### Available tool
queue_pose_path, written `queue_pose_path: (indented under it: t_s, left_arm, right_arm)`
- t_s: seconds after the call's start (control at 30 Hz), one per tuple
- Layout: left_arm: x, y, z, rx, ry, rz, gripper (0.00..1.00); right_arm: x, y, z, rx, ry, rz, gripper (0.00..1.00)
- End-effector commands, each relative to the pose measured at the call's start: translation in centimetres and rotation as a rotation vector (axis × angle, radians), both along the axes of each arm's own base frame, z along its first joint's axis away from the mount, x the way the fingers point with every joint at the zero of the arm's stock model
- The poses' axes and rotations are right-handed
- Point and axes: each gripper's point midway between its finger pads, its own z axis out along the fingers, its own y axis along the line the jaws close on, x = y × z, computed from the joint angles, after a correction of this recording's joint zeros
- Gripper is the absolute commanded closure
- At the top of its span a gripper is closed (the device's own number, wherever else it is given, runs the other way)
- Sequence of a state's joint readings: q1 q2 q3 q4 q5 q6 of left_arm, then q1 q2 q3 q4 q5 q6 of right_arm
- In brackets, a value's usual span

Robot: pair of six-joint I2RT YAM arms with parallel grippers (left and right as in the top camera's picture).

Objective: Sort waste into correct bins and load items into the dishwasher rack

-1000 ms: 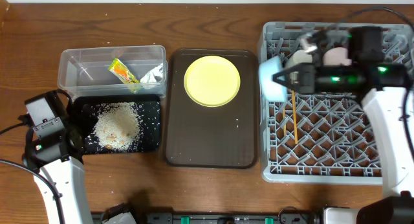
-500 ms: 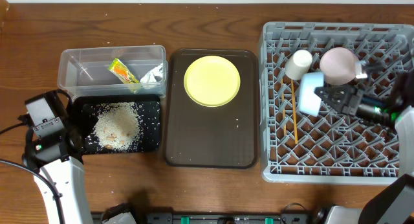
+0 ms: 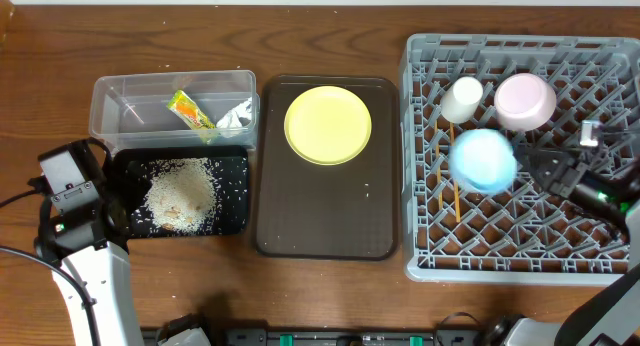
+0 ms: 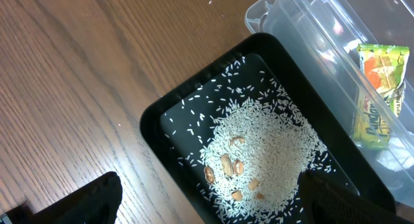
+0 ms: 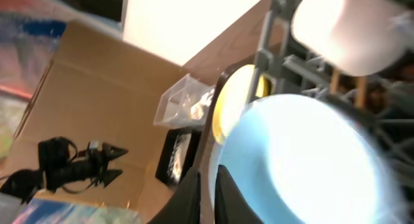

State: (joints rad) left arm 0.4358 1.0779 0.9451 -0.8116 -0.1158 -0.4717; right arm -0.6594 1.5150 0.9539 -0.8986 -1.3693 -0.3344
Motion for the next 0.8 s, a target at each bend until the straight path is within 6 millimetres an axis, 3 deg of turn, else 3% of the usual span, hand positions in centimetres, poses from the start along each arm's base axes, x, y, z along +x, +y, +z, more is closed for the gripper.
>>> queue_pose_path:
  t_s: [0.0, 0.1, 0.27, 0.4, 0.63, 0.77]
  left_arm:
    - [0.0, 0.4, 0.6, 0.016, -0.008, 0.017, 0.11]
    - [0.0, 0.4, 0.6, 0.016, -0.008, 0.017, 0.1]
    - [0.0, 0.4, 0.6, 0.016, -0.008, 0.017, 0.1]
    - [0.0, 0.4, 0.6, 0.016, -0.009, 0.017, 0.11]
    - [0.0, 0.4, 0.6, 0.016, -0.008, 0.017, 0.1]
    - [0.0, 0.4, 0.6, 0.016, -0.008, 0.017, 0.11]
  right_arm:
    - [-0.3, -1.4, -0.4, -0.057, -0.004, -0.044, 0.9]
    - [-0.5, -2.7, -1.4, -0.099, 0.043, -0.084, 0.86]
    - [-0.7, -3.9, -1.5, -0.087, 0.063, -0.128, 0.85]
    - [-0.7, -3.6, -1.5, -0.067, 0.085, -0.129, 0.75]
    - [0.0, -0.7, -2.1, -0.148, 0.112, -0.021, 0.59]
    - [0.9, 2.4, -2.1, -0.252, 0.109, 0.095, 0.55]
